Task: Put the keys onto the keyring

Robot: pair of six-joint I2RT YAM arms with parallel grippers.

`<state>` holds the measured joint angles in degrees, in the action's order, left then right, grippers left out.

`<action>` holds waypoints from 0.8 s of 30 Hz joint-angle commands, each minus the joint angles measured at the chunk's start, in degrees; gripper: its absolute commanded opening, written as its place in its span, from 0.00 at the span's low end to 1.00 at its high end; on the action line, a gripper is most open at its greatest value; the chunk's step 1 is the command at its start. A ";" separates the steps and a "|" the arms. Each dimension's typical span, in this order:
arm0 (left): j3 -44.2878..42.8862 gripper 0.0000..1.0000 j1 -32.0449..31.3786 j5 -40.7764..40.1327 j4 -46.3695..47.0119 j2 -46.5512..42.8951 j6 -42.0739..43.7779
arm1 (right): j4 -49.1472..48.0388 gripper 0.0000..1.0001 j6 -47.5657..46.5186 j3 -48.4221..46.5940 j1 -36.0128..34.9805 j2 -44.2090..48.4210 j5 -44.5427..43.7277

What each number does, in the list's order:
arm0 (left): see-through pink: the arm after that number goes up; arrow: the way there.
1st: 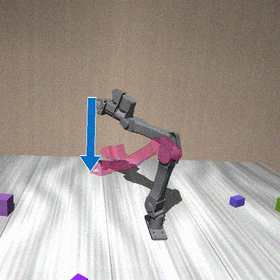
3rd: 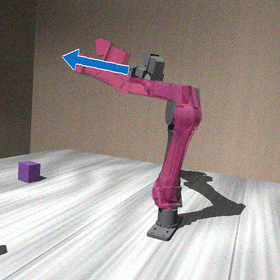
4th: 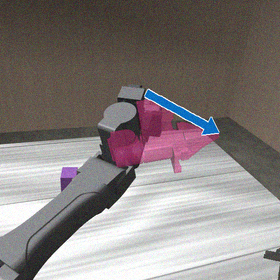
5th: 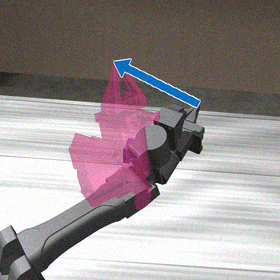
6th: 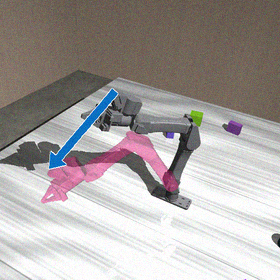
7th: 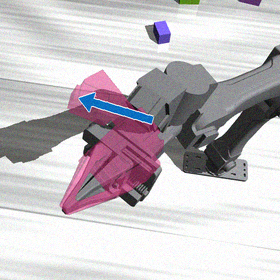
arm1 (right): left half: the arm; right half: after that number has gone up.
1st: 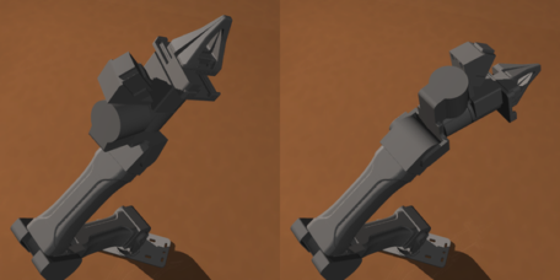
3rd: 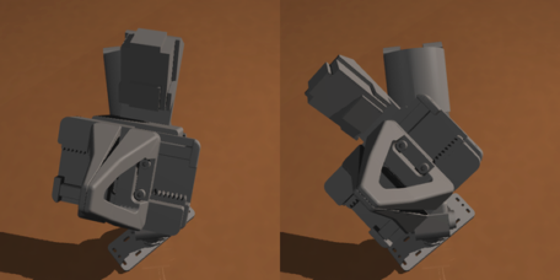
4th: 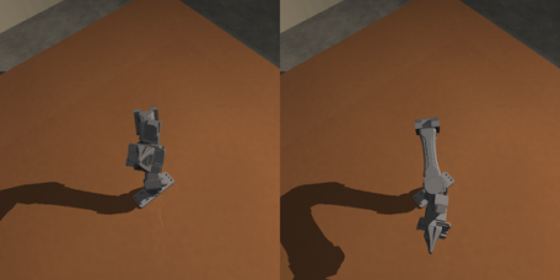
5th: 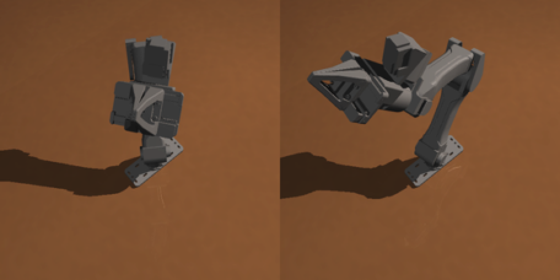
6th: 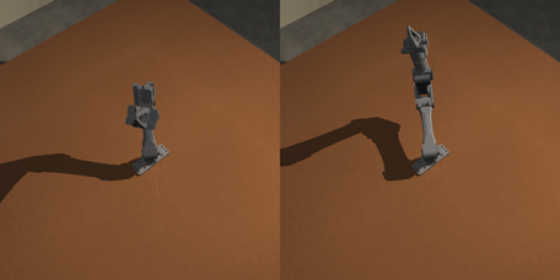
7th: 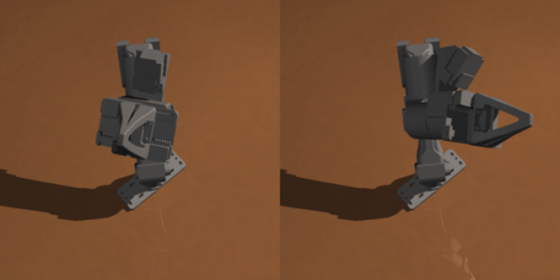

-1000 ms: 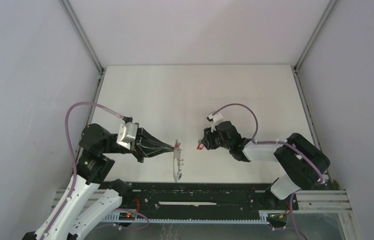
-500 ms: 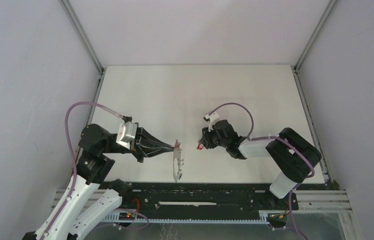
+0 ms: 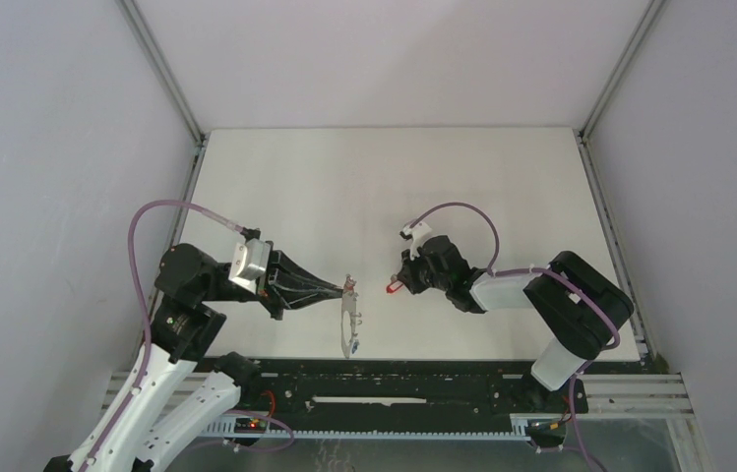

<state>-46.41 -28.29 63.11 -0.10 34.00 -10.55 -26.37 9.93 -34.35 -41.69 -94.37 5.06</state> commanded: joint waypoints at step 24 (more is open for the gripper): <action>-2.15 0.00 0.34 -0.12 5.07 1.19 -4.26 | 8.47 0.00 -22.49 1.05 -1.95 40.76 22.94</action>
<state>-46.41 -28.29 63.16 0.58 34.37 -12.05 -23.88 -3.73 -31.35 -41.89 -60.82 20.27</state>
